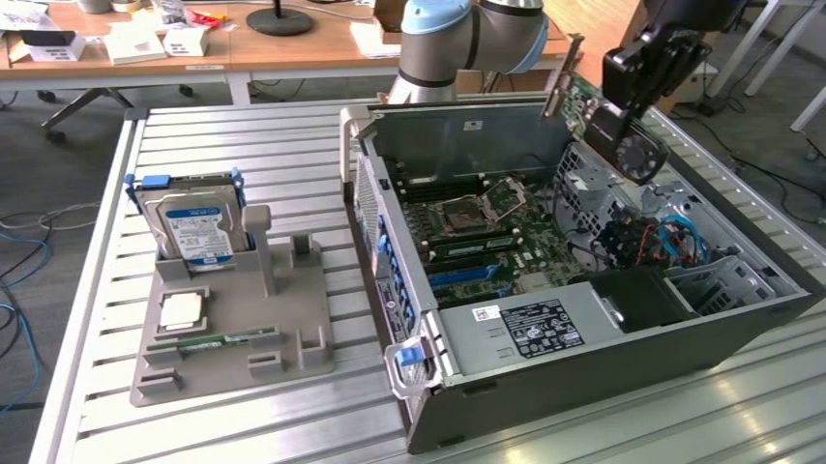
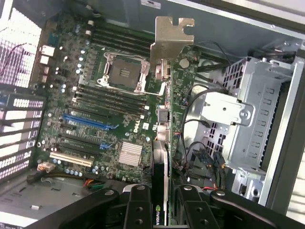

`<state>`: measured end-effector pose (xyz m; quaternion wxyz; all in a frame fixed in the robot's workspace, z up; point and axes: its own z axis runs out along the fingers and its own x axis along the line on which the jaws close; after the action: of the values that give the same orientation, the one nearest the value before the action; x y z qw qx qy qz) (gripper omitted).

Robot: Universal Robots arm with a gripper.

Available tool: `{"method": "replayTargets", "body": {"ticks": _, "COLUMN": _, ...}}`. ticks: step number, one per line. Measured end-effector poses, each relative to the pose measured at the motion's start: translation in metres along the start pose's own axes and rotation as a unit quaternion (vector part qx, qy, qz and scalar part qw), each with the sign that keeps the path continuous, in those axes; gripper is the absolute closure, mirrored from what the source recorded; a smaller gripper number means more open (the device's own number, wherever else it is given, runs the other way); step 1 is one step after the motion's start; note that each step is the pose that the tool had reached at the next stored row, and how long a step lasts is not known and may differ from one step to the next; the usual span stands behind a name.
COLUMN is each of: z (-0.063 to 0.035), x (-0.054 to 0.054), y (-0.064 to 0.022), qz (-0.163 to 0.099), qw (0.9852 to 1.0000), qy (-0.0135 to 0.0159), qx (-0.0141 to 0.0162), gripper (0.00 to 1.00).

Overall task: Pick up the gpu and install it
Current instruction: 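Insert the gpu into the slot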

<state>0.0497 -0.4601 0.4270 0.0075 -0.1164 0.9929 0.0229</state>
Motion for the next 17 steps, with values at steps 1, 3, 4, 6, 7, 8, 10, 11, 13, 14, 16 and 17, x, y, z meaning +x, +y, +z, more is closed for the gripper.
{"method": "replayTargets", "body": {"ticks": 1, "z": 0.0001, "x": 0.0, "y": 0.0, "qz": -0.008, "qw": 1.0, "qy": 0.0004, "qx": -0.0002, "gripper": 0.74}}
{"method": "replayTargets", "body": {"ticks": 3, "z": 0.0002, "x": 0.0, "y": 0.0, "qz": -0.023, "qw": 0.9997, "qy": 0.001, "qx": -0.0005, "gripper": 0.74}}
{"method": "replayTargets", "body": {"ticks": 4, "z": 0.0002, "x": 0.0, "y": 0.0, "qz": -0.03, "qw": 0.9995, "qy": 0.0013, "qx": -0.0006, "gripper": 0.74}}
{"method": "replayTargets", "body": {"ticks": 6, "z": 0.0003, "x": 0.0, "y": 0.0, "qz": -0.045, "qw": 0.999, "qy": 0.002, "qx": -0.0009, "gripper": 0.74}}
{"method": "replayTargets", "body": {"ticks": 7, "z": 0.0004, "x": 0.0, "y": 0.0, "qz": -0.052, "qw": 0.9986, "qy": 0.0023, "qx": -0.0011, "gripper": 0.74}}
{"method": "replayTargets", "body": {"ticks": 8, "z": 0.0004, "x": 0.0, "y": 0.0, "qz": -0.06, "qw": 0.9982, "qy": 0.0026, "qx": -0.0012, "gripper": 0.74}}
{"method": "replayTargets", "body": {"ticks": 10, "z": 0.0005, "x": 0.0, "y": 0.0, "qz": -0.075, "qw": 0.9972, "qy": 0.0033, "qx": -0.0015, "gripper": 0.74}}
{"method": "replayTargets", "body": {"ticks": 11, "z": 0.0005, "x": 0.0, "y": 0.0, "qz": -0.082, "qw": 0.9966, "qy": 0.0036, "qx": -0.0017, "gripper": 0.74}}
{"method": "replayTargets", "body": {"ticks": 13, "z": 0.0006, "x": 0.0, "y": 0.0, "qz": -0.097, "qw": 0.9953, "qy": 0.0042, "qx": -0.002, "gripper": 0.74}}
{"method": "replayTargets", "body": {"ticks": 14, "z": 0.0007, "x": 0.0, "y": 0.0, "qz": -0.104, "qw": 0.9945, "qy": 0.0046, "qx": -0.0021, "gripper": 0.74}}
{"method": "replayTargets", "body": {"ticks": 16, "z": 0.0008, "x": 0.0, "y": 0.0, "qz": -0.119, "qw": 0.9929, "qy": 0.0052, "qx": -0.0024, "gripper": 0.74}}
{"method": "replayTargets", "body": {"ticks": 17, "z": 0.0008, "x": 0.0, "y": 0.0, "qz": -0.126, "qw": 0.992, "qy": 0.0055, "qx": -0.0026, "gripper": 0.74}}
